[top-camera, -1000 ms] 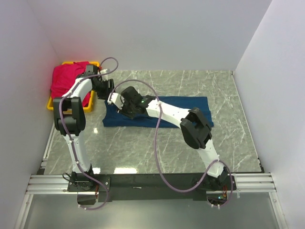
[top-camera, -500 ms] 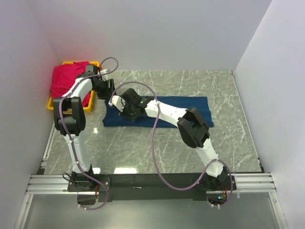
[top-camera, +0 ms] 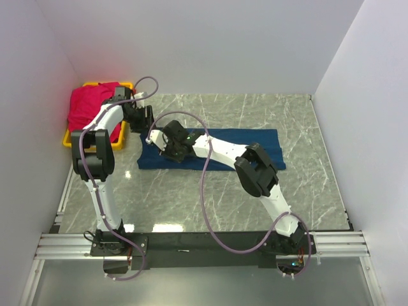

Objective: Fold and stack the t-shirts
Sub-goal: Fold the tshirt

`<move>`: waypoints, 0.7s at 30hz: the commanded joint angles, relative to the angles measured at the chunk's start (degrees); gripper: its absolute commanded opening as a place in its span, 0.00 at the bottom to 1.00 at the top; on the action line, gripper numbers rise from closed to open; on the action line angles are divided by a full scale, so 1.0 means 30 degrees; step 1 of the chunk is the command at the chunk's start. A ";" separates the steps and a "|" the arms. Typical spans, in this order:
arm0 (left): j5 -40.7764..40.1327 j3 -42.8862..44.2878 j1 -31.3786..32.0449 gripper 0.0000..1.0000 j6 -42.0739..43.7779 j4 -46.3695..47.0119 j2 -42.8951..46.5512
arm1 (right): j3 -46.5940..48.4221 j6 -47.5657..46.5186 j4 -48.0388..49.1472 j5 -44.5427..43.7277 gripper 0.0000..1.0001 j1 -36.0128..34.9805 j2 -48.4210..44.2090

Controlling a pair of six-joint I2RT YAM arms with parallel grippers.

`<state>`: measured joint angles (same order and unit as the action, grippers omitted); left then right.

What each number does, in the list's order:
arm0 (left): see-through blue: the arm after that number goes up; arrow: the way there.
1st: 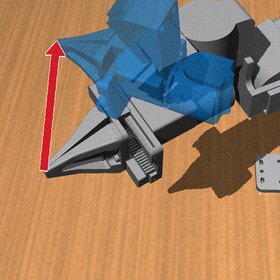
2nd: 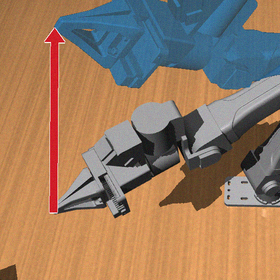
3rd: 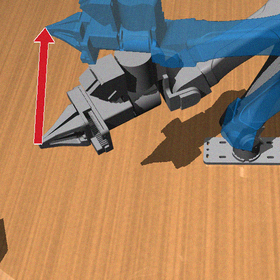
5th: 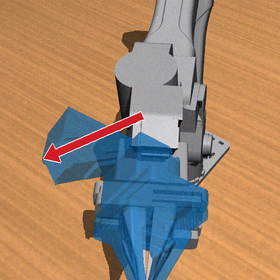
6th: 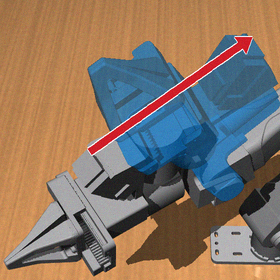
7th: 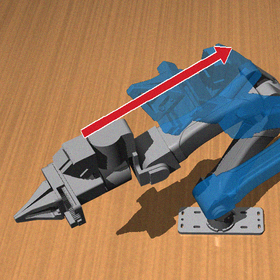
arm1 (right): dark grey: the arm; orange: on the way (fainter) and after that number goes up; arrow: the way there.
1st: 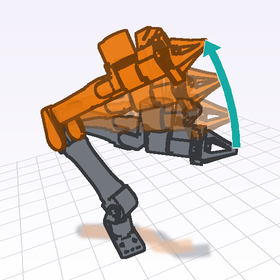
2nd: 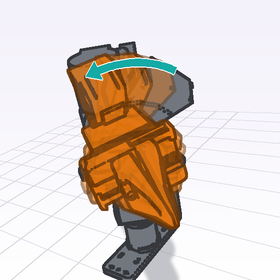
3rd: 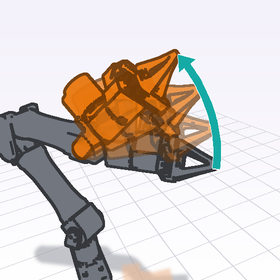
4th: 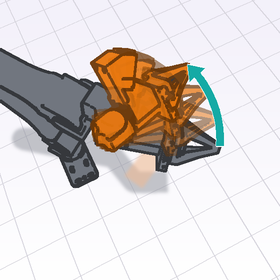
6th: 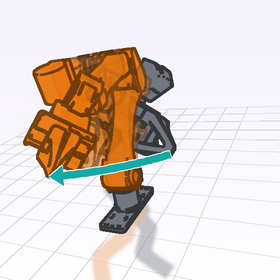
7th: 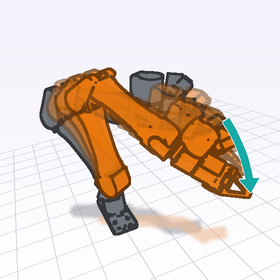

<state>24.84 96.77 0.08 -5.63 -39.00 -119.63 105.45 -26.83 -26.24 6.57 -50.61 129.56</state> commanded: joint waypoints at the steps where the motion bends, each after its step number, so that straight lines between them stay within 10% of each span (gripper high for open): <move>1: 0.0596 0.0321 0.0033 0.65 0.0177 0.0199 0.0181 | 0.0710 -0.0256 -0.0013 -0.0286 0.38 0.0024 0.0349; 15: 0.0597 0.0087 0.0033 0.65 0.0235 0.0316 0.0269 | 0.0094 -0.0256 -0.0160 0.1122 0.47 0.0024 -0.0178; 21: 0.0568 -0.0030 0.0033 0.65 0.0265 0.0316 0.0386 | 0.0651 0.0007 0.0396 -0.0427 0.27 0.0112 0.0261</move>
<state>24.86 96.77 0.08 -5.56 -38.83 -119.63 105.43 -27.07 -26.61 7.90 -50.59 131.20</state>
